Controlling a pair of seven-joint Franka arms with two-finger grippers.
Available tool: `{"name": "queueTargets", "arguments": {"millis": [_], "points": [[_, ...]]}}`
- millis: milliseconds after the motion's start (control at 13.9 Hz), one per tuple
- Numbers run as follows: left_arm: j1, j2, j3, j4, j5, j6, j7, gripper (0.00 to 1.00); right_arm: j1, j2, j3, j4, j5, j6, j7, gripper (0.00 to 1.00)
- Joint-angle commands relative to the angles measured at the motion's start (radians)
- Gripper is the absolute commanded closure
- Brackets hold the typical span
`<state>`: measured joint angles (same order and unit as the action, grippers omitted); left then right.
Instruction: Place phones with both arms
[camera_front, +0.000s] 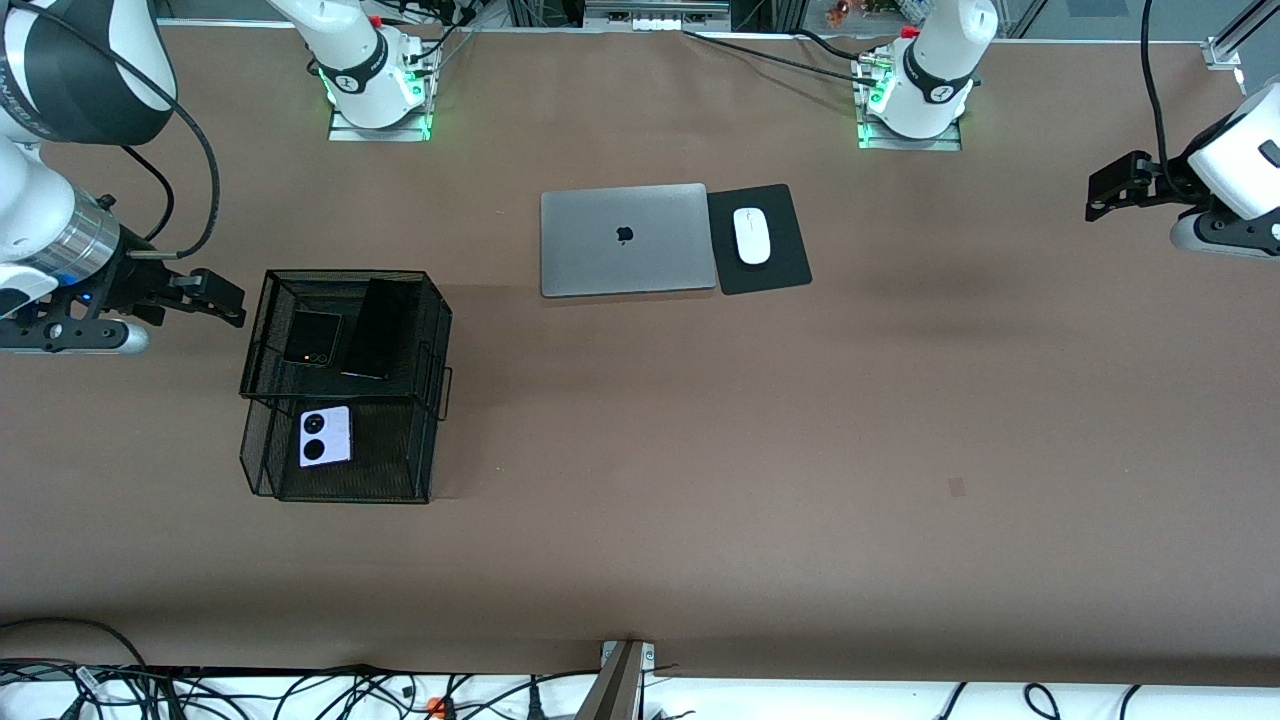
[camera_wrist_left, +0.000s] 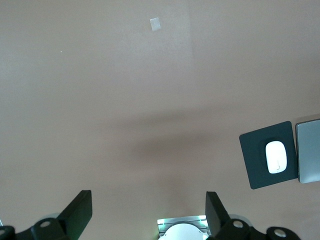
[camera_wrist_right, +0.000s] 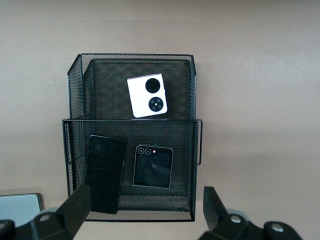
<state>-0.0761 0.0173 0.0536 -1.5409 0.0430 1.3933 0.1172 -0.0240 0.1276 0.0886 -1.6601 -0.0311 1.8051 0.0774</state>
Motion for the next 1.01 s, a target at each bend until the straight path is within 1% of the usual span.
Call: {"name": "queueTargets", "arguments": {"millis": [0, 432, 648, 936], "points": [[0.007, -0.010, -0.001, -0.002, -0.011, -0.011, 0.002, 0.00, -0.022, -0.020, 0.023, -0.026, 0.000, 0.023, 0.016, 0.00], [0.007, -0.010, -0.003, -0.004, -0.009, -0.011, 0.004, 0.00, -0.022, -0.014, 0.020, -0.018, 0.007, 0.013, 0.018, 0.00], [0.007, -0.010, -0.001, -0.004, -0.008, -0.011, 0.004, 0.00, -0.017, -0.014, 0.023, -0.018, 0.037, 0.013, 0.112, 0.00], [0.007, -0.011, -0.001, -0.004, -0.008, -0.011, 0.004, 0.00, -0.016, -0.010, 0.023, -0.007, 0.039, 0.013, 0.117, 0.00]]}}
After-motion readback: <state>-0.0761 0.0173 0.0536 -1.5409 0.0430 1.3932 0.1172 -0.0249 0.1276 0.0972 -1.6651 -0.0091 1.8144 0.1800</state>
